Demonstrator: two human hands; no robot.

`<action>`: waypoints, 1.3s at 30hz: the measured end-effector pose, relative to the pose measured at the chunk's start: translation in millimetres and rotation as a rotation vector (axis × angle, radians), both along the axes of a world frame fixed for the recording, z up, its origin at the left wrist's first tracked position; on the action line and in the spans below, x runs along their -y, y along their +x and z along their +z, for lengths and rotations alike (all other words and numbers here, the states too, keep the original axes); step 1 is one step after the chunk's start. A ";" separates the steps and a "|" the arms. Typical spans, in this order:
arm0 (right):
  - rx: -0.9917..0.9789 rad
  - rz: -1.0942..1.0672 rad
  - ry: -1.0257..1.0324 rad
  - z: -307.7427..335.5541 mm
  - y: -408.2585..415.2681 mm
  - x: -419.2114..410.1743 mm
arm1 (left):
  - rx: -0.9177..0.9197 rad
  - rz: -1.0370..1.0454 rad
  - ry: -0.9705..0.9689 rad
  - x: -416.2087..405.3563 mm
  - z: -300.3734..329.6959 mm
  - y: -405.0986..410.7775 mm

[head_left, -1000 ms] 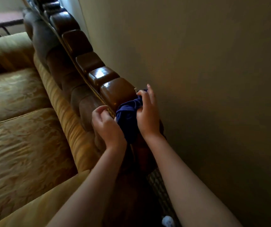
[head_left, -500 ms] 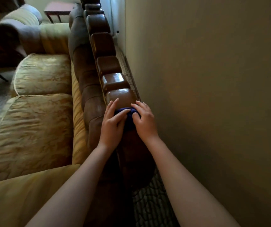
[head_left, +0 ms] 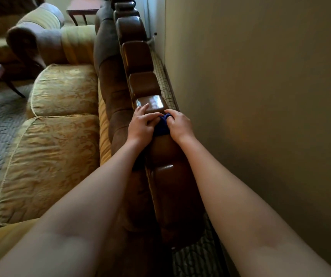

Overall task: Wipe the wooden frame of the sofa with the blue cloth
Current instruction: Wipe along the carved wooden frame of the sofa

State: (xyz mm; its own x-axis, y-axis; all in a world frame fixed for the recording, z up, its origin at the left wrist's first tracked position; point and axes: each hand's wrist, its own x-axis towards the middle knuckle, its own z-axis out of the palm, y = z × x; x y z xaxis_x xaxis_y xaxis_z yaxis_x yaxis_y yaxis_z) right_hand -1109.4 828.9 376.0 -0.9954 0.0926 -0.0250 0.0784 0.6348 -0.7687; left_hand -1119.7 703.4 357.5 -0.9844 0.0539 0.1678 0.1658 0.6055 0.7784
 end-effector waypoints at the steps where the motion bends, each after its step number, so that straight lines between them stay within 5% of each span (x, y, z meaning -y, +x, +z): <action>1: 0.005 -0.003 -0.002 0.8 -0.1 0.8 | 0.008 -0.005 -0.001 0.6 1.0 -0.7; 17: -0.235 -0.007 0.094 -19.6 129.8 -7.8 | -0.032 0.033 0.362 -14.5 -38.9 165.5; 21: -0.390 -0.082 0.071 -35.8 185.0 -6.3 | -0.187 -0.020 0.138 -18.5 -58.6 219.8; 23: -0.402 -0.116 0.071 -51.6 216.3 -9.0 | -0.246 -0.039 -0.128 -20.4 -73.6 247.2; 26: -0.338 -0.201 0.042 -76.8 256.0 -11.8 | -0.159 -0.045 -0.411 -22.9 -87.3 279.7; 30: -0.262 -0.304 -0.009 -89.8 280.2 -6.9 | 0.109 -0.068 -0.472 -21.0 -94.2 300.8; 39: 0.166 -0.475 -0.085 -89.4 283.8 -15.5 | 0.251 -0.316 -0.525 -0.4 -96.7 304.2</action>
State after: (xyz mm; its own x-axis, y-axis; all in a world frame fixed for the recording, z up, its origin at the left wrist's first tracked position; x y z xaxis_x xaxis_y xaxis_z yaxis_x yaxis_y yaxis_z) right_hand -825.6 844.4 286.6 -0.8261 0.5245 -0.2060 0.4682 0.4354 -0.7689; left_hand -815.5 703.8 260.7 -0.9136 0.3588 -0.1916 0.2500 0.8669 0.4312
